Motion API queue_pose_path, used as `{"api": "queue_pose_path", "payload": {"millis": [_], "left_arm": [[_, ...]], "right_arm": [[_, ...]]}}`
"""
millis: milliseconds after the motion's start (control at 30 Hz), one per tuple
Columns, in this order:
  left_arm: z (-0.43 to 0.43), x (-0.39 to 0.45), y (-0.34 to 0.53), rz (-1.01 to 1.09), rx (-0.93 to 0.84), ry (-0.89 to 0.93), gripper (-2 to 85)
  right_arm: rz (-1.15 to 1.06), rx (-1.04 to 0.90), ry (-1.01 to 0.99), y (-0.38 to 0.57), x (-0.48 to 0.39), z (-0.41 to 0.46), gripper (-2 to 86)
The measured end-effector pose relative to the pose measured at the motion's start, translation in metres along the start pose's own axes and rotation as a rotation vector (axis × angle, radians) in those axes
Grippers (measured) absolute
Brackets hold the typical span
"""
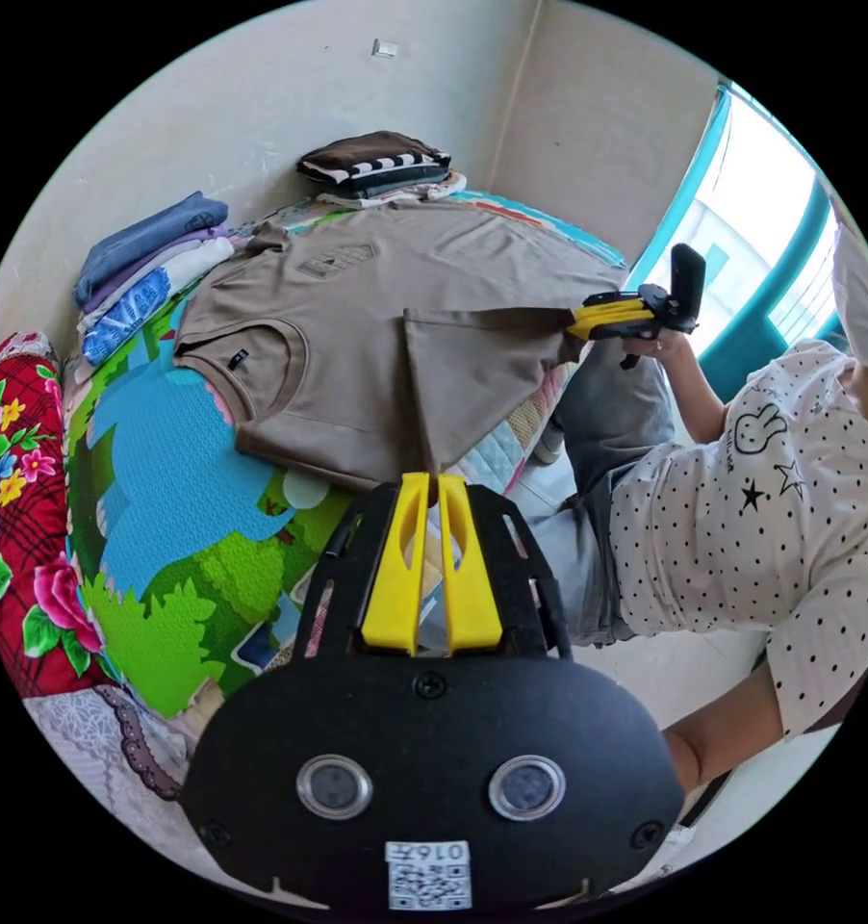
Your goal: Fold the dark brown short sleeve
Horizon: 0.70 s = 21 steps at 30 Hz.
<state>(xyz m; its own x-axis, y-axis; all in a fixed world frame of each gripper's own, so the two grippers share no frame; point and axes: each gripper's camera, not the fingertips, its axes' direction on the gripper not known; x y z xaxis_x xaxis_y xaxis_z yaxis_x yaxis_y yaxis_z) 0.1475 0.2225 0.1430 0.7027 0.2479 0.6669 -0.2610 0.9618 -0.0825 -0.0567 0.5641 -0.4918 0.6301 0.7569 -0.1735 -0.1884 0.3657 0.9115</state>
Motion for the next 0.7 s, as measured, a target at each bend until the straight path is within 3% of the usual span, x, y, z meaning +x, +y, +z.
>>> {"api": "queue_pose_path", "payload": {"millis": [167,267,467,700], "left_arm": [[0.006,-0.007,0.009,-0.021,0.015,0.035,-0.7],[0.016,-0.009,0.009,-0.023,-0.016,0.026,-0.3],[0.013,-0.007,0.008,-0.033,-0.01,-0.008,3.8],[-0.027,-0.002,0.011,-0.054,0.036,-0.214,6.8]], "right_arm": [[0.188,0.21,-0.197,0.017,0.033,-0.02,0.6],[0.13,0.148,-0.334,0.015,0.035,-0.012,0.6],[-0.141,-0.061,-0.15,0.019,-0.02,0.014,0.4],[-0.024,0.046,-0.262,0.028,-0.002,-0.001,0.4]]}}
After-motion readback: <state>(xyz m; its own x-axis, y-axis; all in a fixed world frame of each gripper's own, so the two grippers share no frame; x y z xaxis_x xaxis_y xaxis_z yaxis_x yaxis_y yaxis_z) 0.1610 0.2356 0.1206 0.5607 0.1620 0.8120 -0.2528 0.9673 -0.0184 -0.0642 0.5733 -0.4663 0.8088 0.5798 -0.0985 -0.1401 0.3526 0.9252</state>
